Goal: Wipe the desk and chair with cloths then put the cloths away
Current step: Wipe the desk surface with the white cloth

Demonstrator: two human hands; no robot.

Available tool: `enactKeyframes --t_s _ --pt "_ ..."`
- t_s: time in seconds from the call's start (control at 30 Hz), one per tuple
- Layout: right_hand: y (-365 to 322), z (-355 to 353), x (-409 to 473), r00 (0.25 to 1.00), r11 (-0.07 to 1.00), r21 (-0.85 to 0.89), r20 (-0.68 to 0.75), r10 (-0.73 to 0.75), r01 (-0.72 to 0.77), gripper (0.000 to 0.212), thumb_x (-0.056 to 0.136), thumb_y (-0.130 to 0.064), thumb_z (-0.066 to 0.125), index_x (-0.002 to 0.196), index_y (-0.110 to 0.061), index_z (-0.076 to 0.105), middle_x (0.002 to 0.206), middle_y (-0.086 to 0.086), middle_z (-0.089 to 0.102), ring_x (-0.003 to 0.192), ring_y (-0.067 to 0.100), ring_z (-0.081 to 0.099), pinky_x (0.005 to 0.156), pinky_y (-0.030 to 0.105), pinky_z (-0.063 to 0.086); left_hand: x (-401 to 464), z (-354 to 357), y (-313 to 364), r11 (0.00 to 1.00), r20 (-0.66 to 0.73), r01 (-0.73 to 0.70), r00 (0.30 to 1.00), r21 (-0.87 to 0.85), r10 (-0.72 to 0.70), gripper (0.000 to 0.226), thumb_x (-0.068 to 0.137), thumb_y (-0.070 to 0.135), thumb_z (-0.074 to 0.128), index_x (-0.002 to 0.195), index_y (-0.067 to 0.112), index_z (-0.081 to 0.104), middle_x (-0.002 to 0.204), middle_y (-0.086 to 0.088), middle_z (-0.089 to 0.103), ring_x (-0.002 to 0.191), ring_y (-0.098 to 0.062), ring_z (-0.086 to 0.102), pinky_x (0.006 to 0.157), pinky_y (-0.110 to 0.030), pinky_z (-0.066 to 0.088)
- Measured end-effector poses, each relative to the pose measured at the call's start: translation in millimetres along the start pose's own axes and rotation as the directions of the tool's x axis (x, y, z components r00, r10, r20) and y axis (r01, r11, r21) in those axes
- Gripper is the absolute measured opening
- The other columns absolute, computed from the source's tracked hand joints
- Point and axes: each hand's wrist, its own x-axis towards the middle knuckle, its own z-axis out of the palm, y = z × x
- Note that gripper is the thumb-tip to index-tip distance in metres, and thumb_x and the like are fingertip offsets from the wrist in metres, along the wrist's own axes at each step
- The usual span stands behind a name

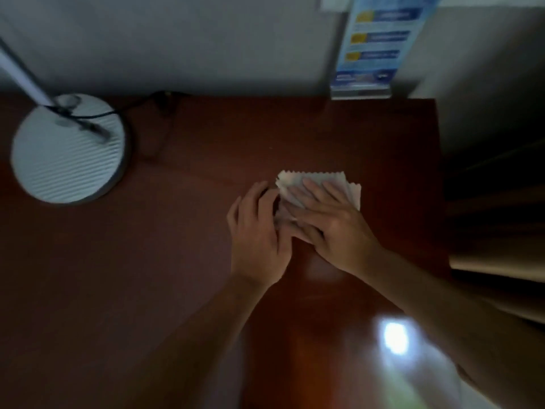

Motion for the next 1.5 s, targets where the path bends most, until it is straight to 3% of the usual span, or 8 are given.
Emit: enactKeyframes --t_s 0.17,0.33,0.57,0.77,1.17,1.3,1.37,1.5 --pt "19 6 104 0.969 0.973 -0.018 0.096 -0.226 0.229 0.04 0.1 -0.033 0.043 0.134 -0.022 0.06 0.147 0.002 0.05 0.14 0.026 0.04 0.116 0.048 0.025 11 -36 -81 0.959 -0.028 0.052 0.999 0.277 -0.046 0.048 0.097 0.03 0.045 0.139 0.007 0.05 0.15 -0.014 0.044 0.144 -0.027 0.035 0.118 -0.047 0.024" --pt "2 21 174 0.997 0.996 -0.067 -0.049 0.059 -0.062 0.043 0.096 -0.023 0.041 0.134 -0.017 0.06 0.146 0.008 0.051 0.139 0.035 0.04 0.11 0.056 0.031 9 -35 -80 0.965 -0.05 0.072 0.997 0.253 -0.061 0.049 0.096 0.03 0.046 0.138 0.005 0.051 0.149 -0.013 0.046 0.144 -0.026 0.036 0.117 -0.047 0.026" --pt "-39 23 99 0.99 0.992 0.014 0.065 -0.125 0.124 0.042 0.102 -0.031 0.036 0.136 -0.02 0.059 0.148 0.003 0.049 0.142 0.027 0.037 0.116 0.051 0.028 11 -36 -80 0.977 -0.101 0.081 0.993 0.199 -0.062 0.047 0.097 0.029 0.043 0.134 0.002 0.053 0.144 -0.016 0.051 0.14 -0.029 0.041 0.116 -0.045 0.029" --pt "0 28 222 0.99 0.988 -0.083 -0.063 0.128 -0.133 0.045 0.098 -0.023 0.04 0.138 -0.013 0.056 0.141 0.009 0.056 0.133 0.032 0.047 0.107 0.05 0.036 14 -38 -77 0.978 -0.096 0.092 0.993 0.19 -0.075 0.042 0.097 0.023 0.044 0.132 0.001 0.054 0.143 -0.016 0.051 0.139 -0.03 0.04 0.117 -0.046 0.029" --pt "-174 58 -95 0.986 0.986 -0.031 0.036 0.162 -0.161 0.042 0.099 -0.024 0.047 0.14 -0.021 0.055 0.155 -0.002 0.039 0.147 0.024 0.027 0.117 0.054 0.024 11 -46 -80 0.997 -0.04 0.072 0.997 0.018 -0.072 0.047 0.084 0.02 0.051 0.127 0.002 0.056 0.141 -0.019 0.049 0.139 -0.036 0.038 0.116 -0.05 0.03" --pt "-179 61 -110 0.983 0.984 -0.021 0.044 0.176 -0.175 0.043 0.099 -0.027 0.043 0.14 -0.022 0.054 0.152 0.002 0.043 0.146 0.028 0.03 0.119 0.052 0.02 10 -50 -81 0.999 0.036 0.048 0.998 -0.008 -0.048 0.054 0.082 0.032 0.047 0.129 0.007 0.055 0.144 -0.015 0.047 0.143 -0.032 0.034 0.118 -0.047 0.026" --pt "-139 51 -73 0.934 0.934 -0.064 -0.093 0.345 -0.352 0.048 0.096 -0.025 0.041 0.142 -0.019 0.051 0.15 0.005 0.045 0.144 0.032 0.033 0.12 0.053 0.016 10 -50 -82 1.0 0.053 -0.005 0.999 -0.019 0.006 0.053 0.081 0.032 0.049 0.128 0.008 0.056 0.143 -0.014 0.049 0.142 -0.031 0.035 0.117 -0.047 0.027" --pt "-118 51 -31 0.642 0.683 -0.001 -0.342 0.687 -0.731 0.048 0.092 -0.022 0.045 0.139 -0.019 0.056 0.143 0.009 0.054 0.139 0.035 0.039 0.115 0.054 0.024 8 -51 -84 0.989 0.11 -0.147 0.984 0.025 0.143 0.048 0.082 0.03 0.051 0.125 0.011 0.057 0.142 -0.01 0.05 0.139 -0.029 0.039 0.119 -0.047 0.023"
